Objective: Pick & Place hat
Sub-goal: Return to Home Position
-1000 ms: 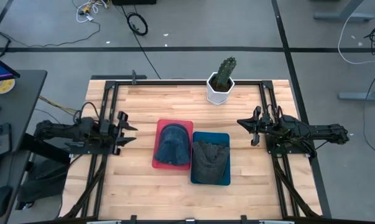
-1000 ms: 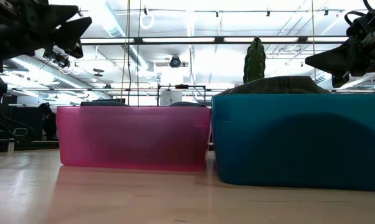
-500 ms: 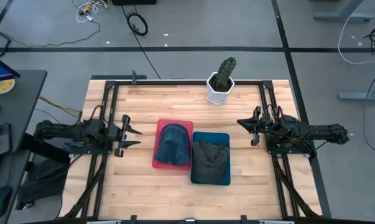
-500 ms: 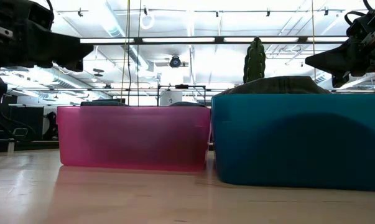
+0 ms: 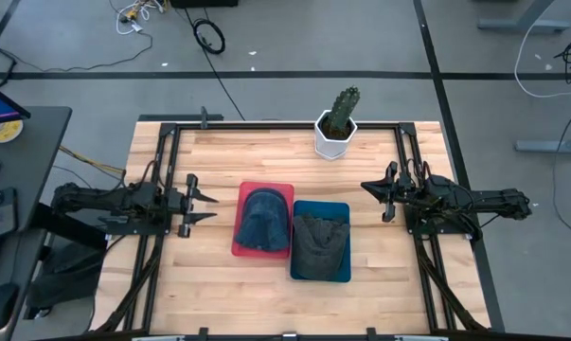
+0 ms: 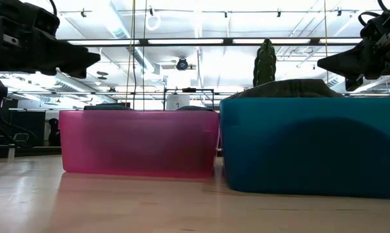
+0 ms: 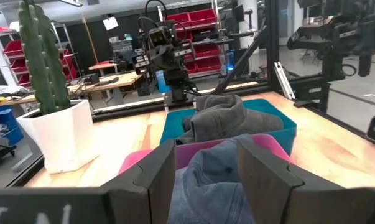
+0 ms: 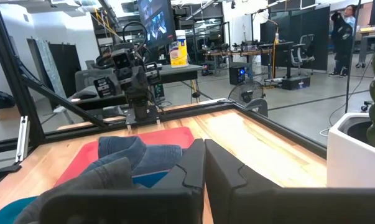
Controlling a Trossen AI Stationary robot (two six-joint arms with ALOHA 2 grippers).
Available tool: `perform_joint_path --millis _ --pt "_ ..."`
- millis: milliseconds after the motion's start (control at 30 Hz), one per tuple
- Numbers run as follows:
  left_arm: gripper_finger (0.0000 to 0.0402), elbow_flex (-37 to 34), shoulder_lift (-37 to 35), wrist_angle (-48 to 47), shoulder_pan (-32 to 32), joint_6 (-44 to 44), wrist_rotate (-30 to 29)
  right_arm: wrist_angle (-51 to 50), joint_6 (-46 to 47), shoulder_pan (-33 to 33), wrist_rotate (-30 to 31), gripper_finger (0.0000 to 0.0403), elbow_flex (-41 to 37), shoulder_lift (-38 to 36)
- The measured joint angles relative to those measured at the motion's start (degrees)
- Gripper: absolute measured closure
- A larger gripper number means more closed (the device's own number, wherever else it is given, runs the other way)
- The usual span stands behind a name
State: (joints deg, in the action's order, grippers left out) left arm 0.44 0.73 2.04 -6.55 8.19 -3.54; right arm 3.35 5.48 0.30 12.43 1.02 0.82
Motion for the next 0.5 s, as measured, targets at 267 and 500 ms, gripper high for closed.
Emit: perform_joint_path --millis 267,500 --pt "0.0229 0.0 0.0 0.5 0.0 9.2 -0.6 0.0 0.0 0.0 0.0 0.0389 0.0 0.0" --pt "0.0229 0.0 0.0 0.6 0.0 8.7 -0.4 0.0 0.0 0.0 0.0 0.0389 0.0 0.0"
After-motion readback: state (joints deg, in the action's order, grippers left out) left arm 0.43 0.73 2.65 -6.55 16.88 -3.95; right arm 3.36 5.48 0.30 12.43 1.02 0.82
